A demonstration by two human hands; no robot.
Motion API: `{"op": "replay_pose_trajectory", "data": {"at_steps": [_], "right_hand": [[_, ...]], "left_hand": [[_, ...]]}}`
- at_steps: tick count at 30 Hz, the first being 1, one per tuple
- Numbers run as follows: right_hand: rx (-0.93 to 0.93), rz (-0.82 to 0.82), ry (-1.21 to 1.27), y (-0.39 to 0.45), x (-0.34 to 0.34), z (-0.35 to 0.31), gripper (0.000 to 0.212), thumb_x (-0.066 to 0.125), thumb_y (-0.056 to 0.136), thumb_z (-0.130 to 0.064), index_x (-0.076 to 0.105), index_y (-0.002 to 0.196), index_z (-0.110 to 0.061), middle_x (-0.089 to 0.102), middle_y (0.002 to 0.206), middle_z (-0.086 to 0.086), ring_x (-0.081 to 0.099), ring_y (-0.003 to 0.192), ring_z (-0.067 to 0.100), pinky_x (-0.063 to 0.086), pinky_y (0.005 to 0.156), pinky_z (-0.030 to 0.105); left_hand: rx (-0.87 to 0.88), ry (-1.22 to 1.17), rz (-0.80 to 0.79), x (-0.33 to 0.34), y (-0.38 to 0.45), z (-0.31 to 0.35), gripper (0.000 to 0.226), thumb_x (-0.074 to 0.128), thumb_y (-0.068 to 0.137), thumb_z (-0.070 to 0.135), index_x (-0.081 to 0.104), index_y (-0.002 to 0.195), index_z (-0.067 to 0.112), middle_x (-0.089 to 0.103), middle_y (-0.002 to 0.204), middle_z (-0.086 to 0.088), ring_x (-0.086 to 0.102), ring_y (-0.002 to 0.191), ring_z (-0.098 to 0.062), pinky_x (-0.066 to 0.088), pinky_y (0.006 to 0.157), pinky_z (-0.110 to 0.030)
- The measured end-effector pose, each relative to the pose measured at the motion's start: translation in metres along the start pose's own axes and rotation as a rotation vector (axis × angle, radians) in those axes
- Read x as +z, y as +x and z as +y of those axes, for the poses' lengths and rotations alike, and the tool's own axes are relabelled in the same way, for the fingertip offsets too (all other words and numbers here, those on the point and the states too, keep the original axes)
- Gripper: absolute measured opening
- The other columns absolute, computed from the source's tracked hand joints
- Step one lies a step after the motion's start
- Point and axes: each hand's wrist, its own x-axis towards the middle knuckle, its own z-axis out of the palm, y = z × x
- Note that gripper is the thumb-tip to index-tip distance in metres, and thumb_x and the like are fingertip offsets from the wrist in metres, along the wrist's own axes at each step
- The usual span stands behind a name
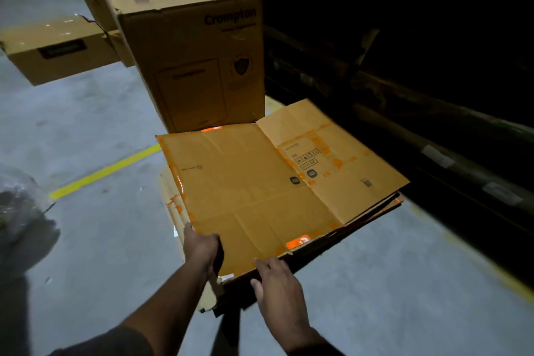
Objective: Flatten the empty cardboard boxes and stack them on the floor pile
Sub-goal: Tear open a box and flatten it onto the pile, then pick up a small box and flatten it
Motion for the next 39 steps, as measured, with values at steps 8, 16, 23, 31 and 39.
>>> {"op": "replay_pose_trajectory", "data": {"at_steps": [8,16,23,31,39], "right_hand": [[0.08,0.112,0.144,-0.009,-0.046,0.009,0.044,0.049,0.101,-0.025,0.048,0.145,-0.023,0.048,0.141,-0.009,0.04,0.133,0.011,0.038,0.103,0.023],[0.211,0.24,0.093,-0.054,-0.139,0.02,0.041,0.055,0.098,-0.029,0.054,0.138,-0.023,0.053,0.131,-0.004,0.043,0.128,0.016,0.042,0.098,0.029],[0.308,0.399,0.093,-0.141,-0.227,0.04,0.04,0.058,0.096,-0.027,0.058,0.135,-0.019,0.055,0.13,0.0,0.045,0.126,0.02,0.045,0.095,0.036],[0.426,0.588,0.112,-0.275,-0.302,0.088,0.037,0.061,0.094,-0.026,0.061,0.131,-0.02,0.057,0.122,0.001,0.048,0.121,0.021,0.046,0.094,0.036],[0.626,0.855,0.106,-0.438,-0.384,0.157,0.034,0.06,0.094,-0.03,0.064,0.126,-0.024,0.058,0.122,-0.003,0.049,0.119,0.016,0.043,0.098,0.03]], "left_hand": [[0.146,0.266,-0.137,-0.001,-0.033,-0.006,0.086,0.076,0.089,0.017,0.025,0.157,0.014,0.038,0.157,-0.016,0.041,0.141,-0.035,0.04,0.113,-0.05],[0.319,0.203,-0.504,0.021,-0.158,0.047,0.061,0.07,0.093,0.023,0.041,0.146,0.017,0.06,0.132,-0.007,0.065,0.108,-0.024,0.054,0.096,-0.049],[0.535,0.154,-0.713,0.026,-0.3,0.073,0.053,0.064,0.097,0.027,0.042,0.145,0.022,0.065,0.106,0.006,0.068,0.096,-0.012,0.057,0.094,-0.045],[0.731,0.131,-0.877,0.044,-0.448,0.076,0.045,0.063,0.096,0.027,0.048,0.138,0.027,0.071,0.099,0.006,0.073,0.09,-0.008,0.057,0.092,-0.05],[0.843,0.053,-1.158,0.098,-0.626,0.064,0.028,0.059,0.099,0.007,0.059,0.123,0.022,0.074,0.101,-0.003,0.073,0.09,-0.018,0.059,0.085,-0.041]]}}
